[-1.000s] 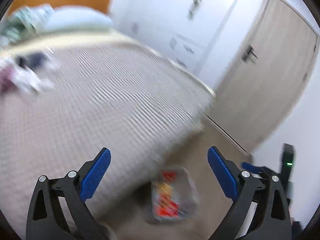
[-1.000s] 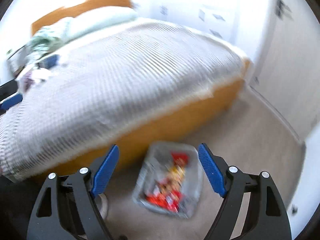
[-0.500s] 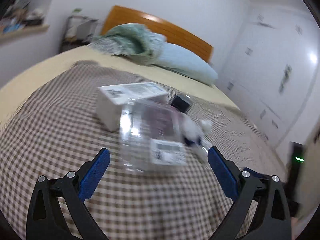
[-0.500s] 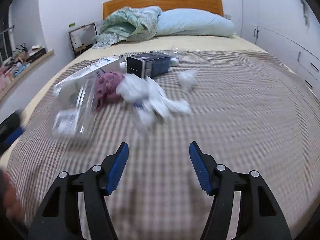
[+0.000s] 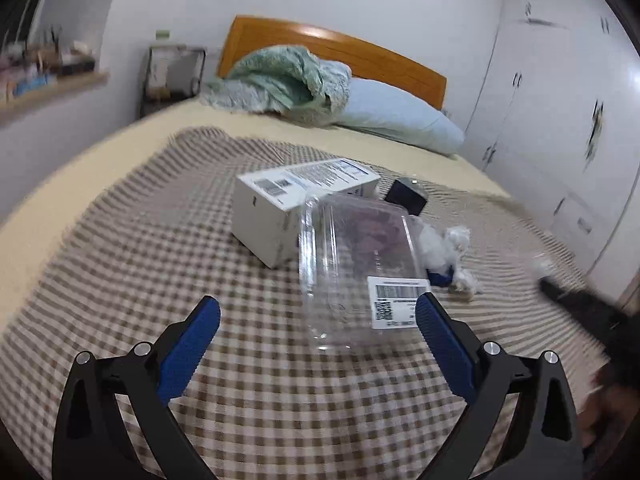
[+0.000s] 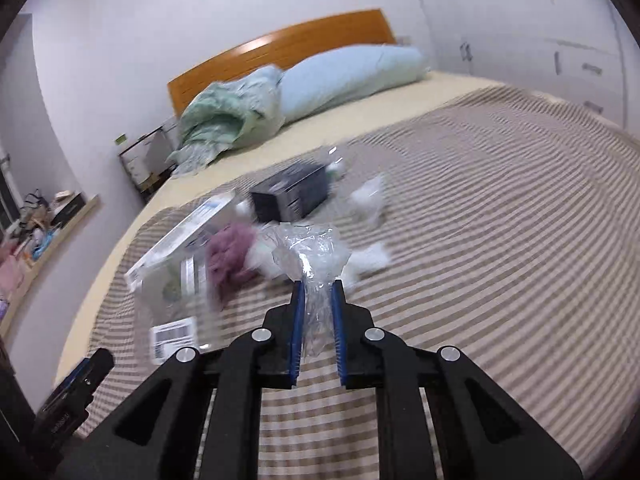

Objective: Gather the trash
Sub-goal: 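Grasp a clear plastic bag with the right gripper while the left grasps white tissue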

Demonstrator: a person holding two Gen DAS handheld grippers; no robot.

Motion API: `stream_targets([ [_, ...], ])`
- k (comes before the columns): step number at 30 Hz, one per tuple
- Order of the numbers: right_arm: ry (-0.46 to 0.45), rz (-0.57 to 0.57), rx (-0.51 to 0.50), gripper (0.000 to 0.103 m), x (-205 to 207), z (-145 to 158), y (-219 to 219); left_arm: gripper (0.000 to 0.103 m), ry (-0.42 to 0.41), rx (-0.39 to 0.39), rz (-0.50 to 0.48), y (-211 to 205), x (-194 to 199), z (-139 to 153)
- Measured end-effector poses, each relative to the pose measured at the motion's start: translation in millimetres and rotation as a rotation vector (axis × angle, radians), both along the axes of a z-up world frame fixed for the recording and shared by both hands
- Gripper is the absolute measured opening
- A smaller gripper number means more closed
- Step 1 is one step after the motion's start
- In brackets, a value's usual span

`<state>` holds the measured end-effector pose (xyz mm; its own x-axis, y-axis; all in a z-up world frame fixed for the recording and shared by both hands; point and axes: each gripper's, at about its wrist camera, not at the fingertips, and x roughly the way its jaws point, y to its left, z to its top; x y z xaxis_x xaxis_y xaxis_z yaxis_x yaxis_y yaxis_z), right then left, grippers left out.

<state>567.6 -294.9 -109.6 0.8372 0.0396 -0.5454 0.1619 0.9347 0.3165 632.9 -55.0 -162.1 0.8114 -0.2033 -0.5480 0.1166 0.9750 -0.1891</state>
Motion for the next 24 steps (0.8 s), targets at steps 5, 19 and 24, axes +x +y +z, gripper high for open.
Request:
stream_targets([
  [5, -0.008, -0.073, -0.019, 0.014, -10.5, -3.9, -43.3, 0.095, -0.04, 0.036, -0.025, -17.8, -9.3, 4.3],
  [19, -0.029, -0.133, 0.198, 0.014, -39.2, -27.3, -110.0, 0.066, 0.106, -0.053, -0.269, -156.4, 20.0, 36.9],
  [24, 0.005, -0.148, 0.26, 0.014, -40.9, -42.6, -128.8, 0.056, 0.29, 0.238, -0.281, -240.5, 101.1, 0.5],
])
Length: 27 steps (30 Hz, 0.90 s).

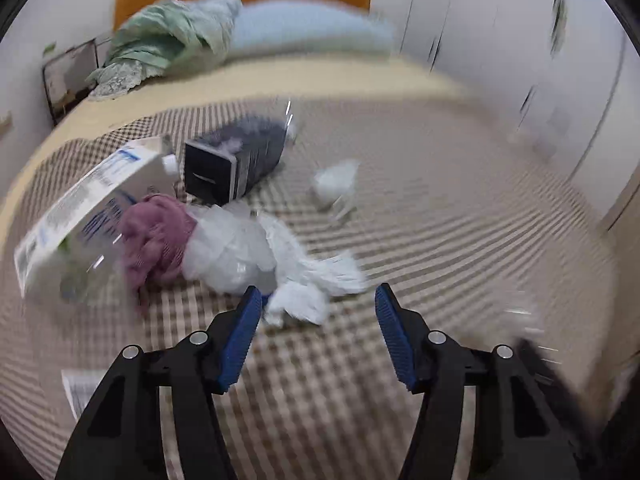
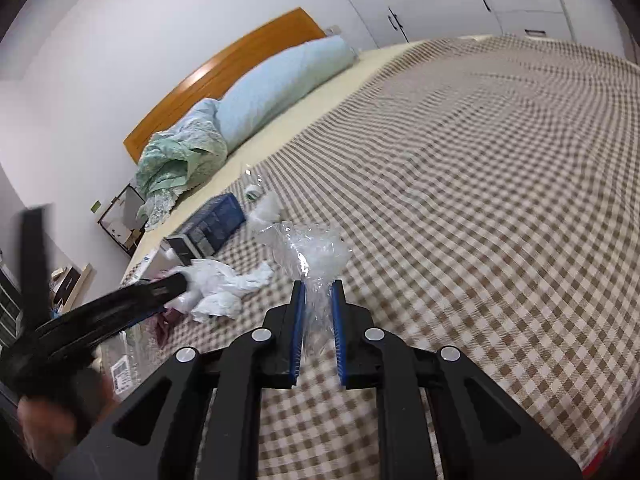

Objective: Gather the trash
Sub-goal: 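Grasp a clear plastic bag with the right gripper while the left grasps white tissue, then drop the plastic bag and tissue into the wastebasket with both grippers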

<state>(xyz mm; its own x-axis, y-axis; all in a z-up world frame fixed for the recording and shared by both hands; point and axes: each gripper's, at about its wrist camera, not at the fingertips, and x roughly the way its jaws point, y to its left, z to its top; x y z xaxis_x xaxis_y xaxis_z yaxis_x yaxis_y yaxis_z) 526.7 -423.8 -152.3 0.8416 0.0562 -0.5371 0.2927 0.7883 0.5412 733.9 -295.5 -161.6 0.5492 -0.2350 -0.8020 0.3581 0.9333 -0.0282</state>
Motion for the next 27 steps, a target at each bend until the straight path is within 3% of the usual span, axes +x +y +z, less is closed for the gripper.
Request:
stream_targets([
  [4, -0.004, -0.005, 0.039, 0.014, 0.1, -5.2, -11.2, 0.051, 0.044, 0.063, 0.051, -10.4, 25.6, -20.8],
  [5, -0.006, 0.0, 0.045, 0.014, 1.0, -5.0, -11.7, 0.044, 0.048, 0.051, 0.038, -7.2, 26.0, -21.5],
  [7, -0.011, 0.015, 0.056, 0.014, 3.8, -4.1, -9.8, 0.01, 0.056, 0.057, -0.022, -11.8, 23.4, -25.3],
  [8, -0.015, 0.027, 0.06, 0.014, 5.4, -3.0, -7.6, 0.002, 0.064, 0.07, -0.058, -14.6, 21.8, -27.8],
  [12, -0.034, 0.061, 0.059, 0.014, 6.1, 2.1, 1.1, 0.001, 0.05, 0.01, -0.101, -8.5, -6.0, -20.5],
  [17, -0.047, 0.056, 0.073, 0.014, -1.6, 4.8, -0.7, 0.001, -0.008, -0.117, -0.145, 19.8, -70.5, 16.7],
  [23, -0.071, 0.098, 0.051, 0.014, -7.5, 23.5, 19.5, 0.001, -0.084, -0.128, -0.13, 52.4, -113.6, 43.2],
  [27, -0.167, 0.125, 0.048, 0.014, -28.8, 51.4, 29.8, 0.001, -0.049, -0.18, -0.099, 75.9, -134.0, 58.7],
])
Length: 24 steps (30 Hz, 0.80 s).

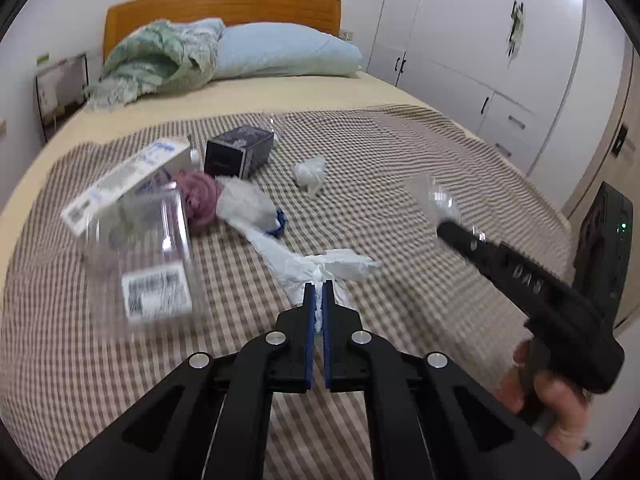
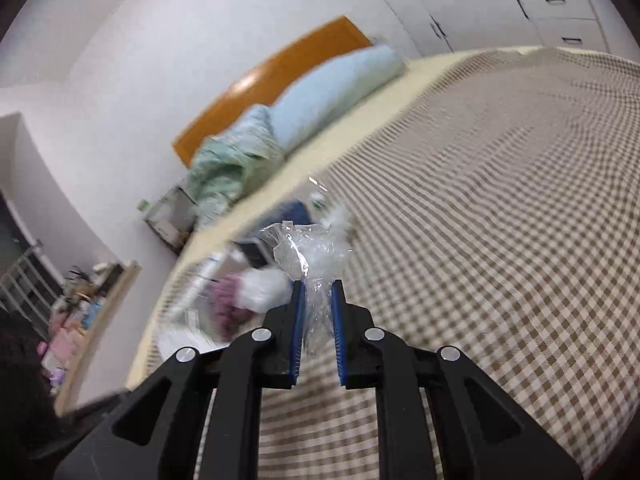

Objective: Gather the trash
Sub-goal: 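Drop the plastic bag and tissue into the wastebasket with both grippers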

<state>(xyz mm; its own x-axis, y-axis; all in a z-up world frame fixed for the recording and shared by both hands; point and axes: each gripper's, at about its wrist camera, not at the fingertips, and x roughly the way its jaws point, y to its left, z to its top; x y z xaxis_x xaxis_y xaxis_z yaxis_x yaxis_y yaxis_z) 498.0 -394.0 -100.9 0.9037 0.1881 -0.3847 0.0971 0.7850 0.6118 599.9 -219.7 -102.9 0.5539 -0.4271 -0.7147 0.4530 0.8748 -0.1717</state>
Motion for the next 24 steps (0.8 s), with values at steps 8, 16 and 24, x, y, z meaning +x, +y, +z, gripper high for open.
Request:
stream_targets([
  [8, -0.006, -0.123, -0.148, 0.014, -138.1, 24.2, -68.9, 0.001, 0.074, -0.137, -0.206, -27.6, -100.6, 20.3],
  [16, 0.508, -0.205, -0.346, 0.014, -296.3, -106.4, -160.4, 0.001, 0.392, 0.009, -0.595, -194.5, -199.2, -105.2],
  [24, 0.653, -0.31, -0.159, 0.014, -360.3, -202.5, -201.1, 0.001, 0.6, 0.375, -0.792, -355.2, -252.5, -249.0],
])
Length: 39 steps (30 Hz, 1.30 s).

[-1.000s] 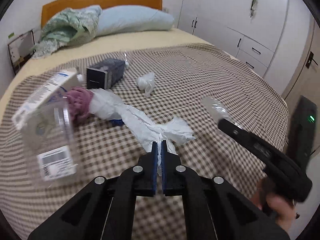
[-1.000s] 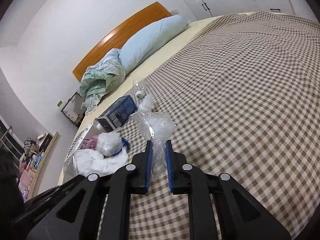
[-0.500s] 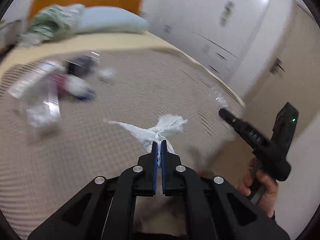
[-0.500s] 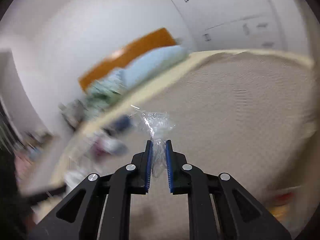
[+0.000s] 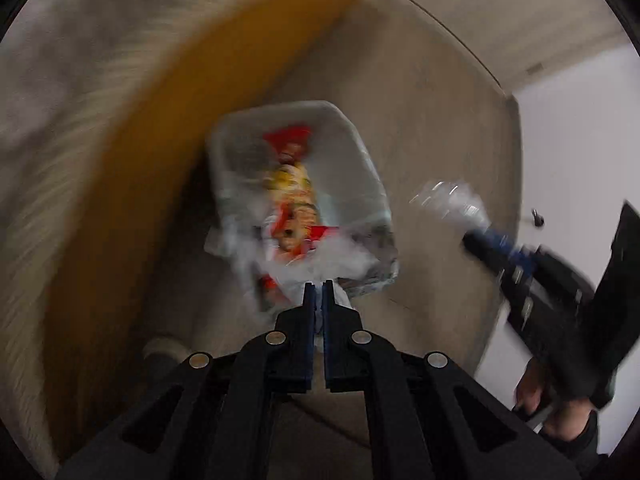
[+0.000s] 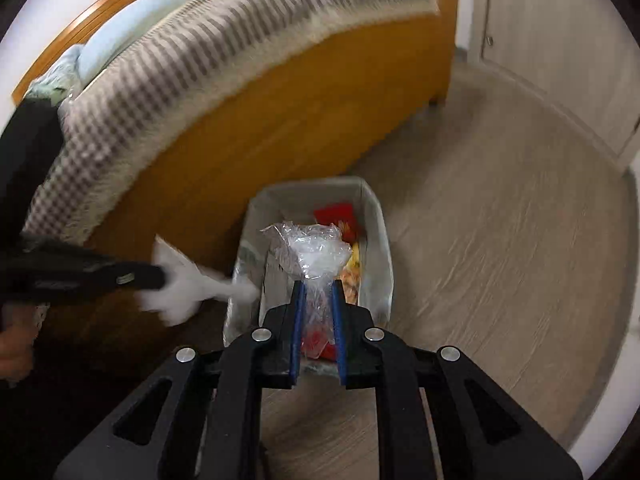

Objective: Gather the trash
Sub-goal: 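Drop the plastic bag and tissue into the wastebasket with both grippers, then move both tools back to the blanket and grasp a plastic bag with the right gripper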

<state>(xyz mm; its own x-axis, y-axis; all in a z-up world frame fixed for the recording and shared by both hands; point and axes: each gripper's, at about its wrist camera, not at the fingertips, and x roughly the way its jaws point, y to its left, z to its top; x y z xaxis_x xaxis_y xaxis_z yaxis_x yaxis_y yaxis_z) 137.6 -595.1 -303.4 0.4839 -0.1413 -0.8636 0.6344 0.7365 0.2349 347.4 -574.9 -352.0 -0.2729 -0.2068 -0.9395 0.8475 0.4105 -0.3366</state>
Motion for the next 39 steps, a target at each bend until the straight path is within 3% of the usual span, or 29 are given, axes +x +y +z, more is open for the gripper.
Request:
stream_targets([
  [3, 0.026, 0.006, 0.018, 0.014, 0.1, -19.0, 2.6, 0.007, -0.032, 0.058, -0.011, -44.1, -7.1, -45.8],
  [4, 0.031, -0.004, 0.016, 0.014, -2.0, -25.6, 2.0, 0.018, -0.05, 0.077, 0.026, -51.4, -5.6, -60.2],
  [5, 0.036, -0.018, 0.015, 0.014, -5.2, -29.8, -1.9, 0.043, -0.068, 0.103, 0.082, -58.5, -1.1, -75.2],
  [6, 0.041, -0.029, 0.019, 0.014, -7.8, -33.7, -2.4, 0.056, -0.035, 0.113, 0.116, -63.3, 2.8, -87.0],
  [7, 0.047, -0.031, 0.032, 0.014, -6.8, -38.8, -3.3, 0.058, 0.037, 0.127, 0.118, -68.9, 5.2, -97.5],
  [9, 0.066, -0.023, 0.035, 0.014, -7.1, -48.7, 1.5, 0.058, 0.108, 0.114, 0.101, -74.2, 10.5, -97.7],
  [13, 0.115, 0.022, 0.079, 0.014, 4.9, -77.6, 12.6, 0.06, 0.085, -0.021, 0.092, -71.0, 21.8, -48.3],
  [17, 0.148, 0.042, 0.124, 0.014, 29.6, -104.8, 16.4, 0.074, -0.056, -0.101, -0.016, -58.7, 32.2, 8.8],
  [22, 0.159, 0.064, 0.153, 0.015, 73.9, -128.7, 17.0, 0.074, -0.132, -0.153, 0.057, -25.1, 55.3, 51.0],
  [23, 0.172, 0.074, 0.171, 0.022, 86.5, -136.4, 17.0, 0.074, -0.151, -0.173, 0.069, -17.1, 58.4, 59.8],
  [24, 0.184, 0.087, 0.216, 0.045, 97.0, -145.4, 16.1, 0.074, -0.165, -0.189, 0.077, -9.8, 61.3, 67.2],
  [25, 0.19, 0.092, 0.293, 0.057, 108.0, -157.7, 15.0, 0.074, -0.172, -0.202, 0.083, -4.4, 62.4, 72.4],
  [26, 0.179, 0.076, 0.315, 0.062, 110.7, -161.2, 13.0, 0.074, -0.177, -0.213, 0.095, 3.7, 64.2, 77.5],
  [33, 0.149, -0.011, 0.301, 0.062, 90.7, -140.9, 7.8, 0.074, -0.19, -0.241, 0.127, 31.2, 69.7, 93.0],
  [39, 0.171, -0.048, 0.216, 0.062, 63.4, -103.1, 2.7, 0.074, -0.209, -0.242, 0.142, 41.3, 72.4, 96.2],
])
